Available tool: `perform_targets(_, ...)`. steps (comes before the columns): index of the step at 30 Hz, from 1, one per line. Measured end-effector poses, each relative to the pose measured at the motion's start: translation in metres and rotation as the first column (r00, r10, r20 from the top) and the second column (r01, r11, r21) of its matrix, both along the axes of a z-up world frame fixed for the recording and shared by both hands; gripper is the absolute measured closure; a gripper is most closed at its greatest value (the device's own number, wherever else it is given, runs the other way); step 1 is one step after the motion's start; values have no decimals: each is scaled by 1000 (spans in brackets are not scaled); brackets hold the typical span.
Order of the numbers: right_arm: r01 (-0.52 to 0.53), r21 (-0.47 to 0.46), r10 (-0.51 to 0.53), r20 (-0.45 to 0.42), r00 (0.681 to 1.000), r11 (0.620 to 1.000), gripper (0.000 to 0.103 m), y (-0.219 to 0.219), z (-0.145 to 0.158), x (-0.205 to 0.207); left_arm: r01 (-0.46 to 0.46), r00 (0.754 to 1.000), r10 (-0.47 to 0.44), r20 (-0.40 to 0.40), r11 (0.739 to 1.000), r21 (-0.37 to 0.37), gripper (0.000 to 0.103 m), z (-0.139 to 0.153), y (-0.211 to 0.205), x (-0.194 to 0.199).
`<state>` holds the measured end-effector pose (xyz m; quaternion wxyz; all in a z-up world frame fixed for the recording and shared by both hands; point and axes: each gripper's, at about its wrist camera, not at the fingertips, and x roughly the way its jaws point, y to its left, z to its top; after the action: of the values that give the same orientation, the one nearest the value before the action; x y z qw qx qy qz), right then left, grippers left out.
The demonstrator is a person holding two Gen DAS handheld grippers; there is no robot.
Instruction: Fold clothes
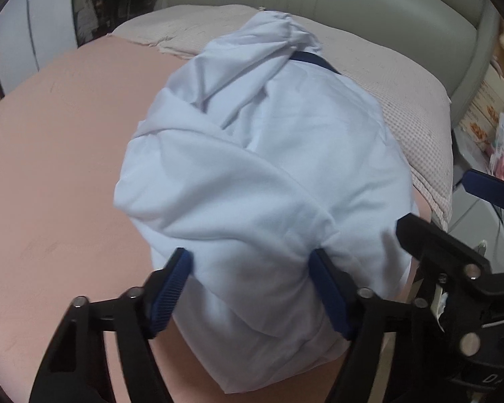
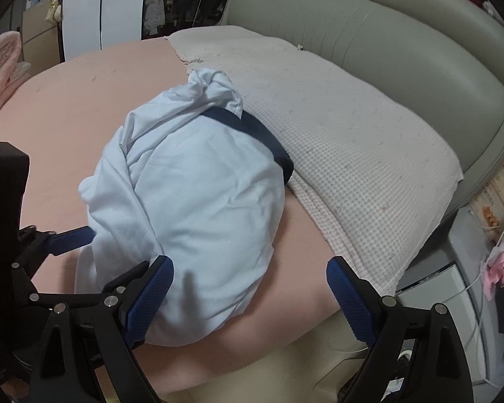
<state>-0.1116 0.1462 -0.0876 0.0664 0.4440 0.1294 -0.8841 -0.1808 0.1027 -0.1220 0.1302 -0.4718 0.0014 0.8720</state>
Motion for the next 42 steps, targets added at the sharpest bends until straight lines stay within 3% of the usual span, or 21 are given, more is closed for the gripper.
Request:
perform_targets(1,1,1,-1,4,1000,1000,10,1,-1,0,11,1000,-11,-8,1000,-10,55,1,5,1)
perform_targets(2,3,3,-3,7,1000,1000,10,1,-1,0,21,1000,-21,-15,1000,-21,61,2,9,1)
perform_targets(11,4,5,-4,23,1000,1000,10,2,-7,-3,39,996,-47,-71,994,-106,83,10,38,2)
perform_targets(18,11,-87,-8,41,999,996,10,14,-11,-21,-45,998,43,-52,998,-53,90,9,3,-2)
perform_targets(24,-24,-161,33,54,998,987,10,14,-13,-40,-138,990,136,28,988,65,91,3,-23,-11)
perform_targets(28,-21,-246,50,115,992,969,10,14,-24,-58,-168,985,162,59,979,118,91,2,-29,-19)
perform_targets(33,45,-408,30,176,984,912,11,26,-34,-71,-157,986,150,68,981,118,91,-3,-32,-28)
perform_targets(37,93,-456,7,214,977,885,13,35,-43,-77,-156,987,150,65,983,98,91,-9,-30,-35)
perform_targets(39,130,-501,-7,242,970,856,27,40,-48,-78,-155,987,149,64,984,92,91,-9,-26,-39)
perform_targets(42,233,-615,-34,317,948,753,48,51,-56,-78,-148,988,144,59,986,72,91,-9,-19,-48)
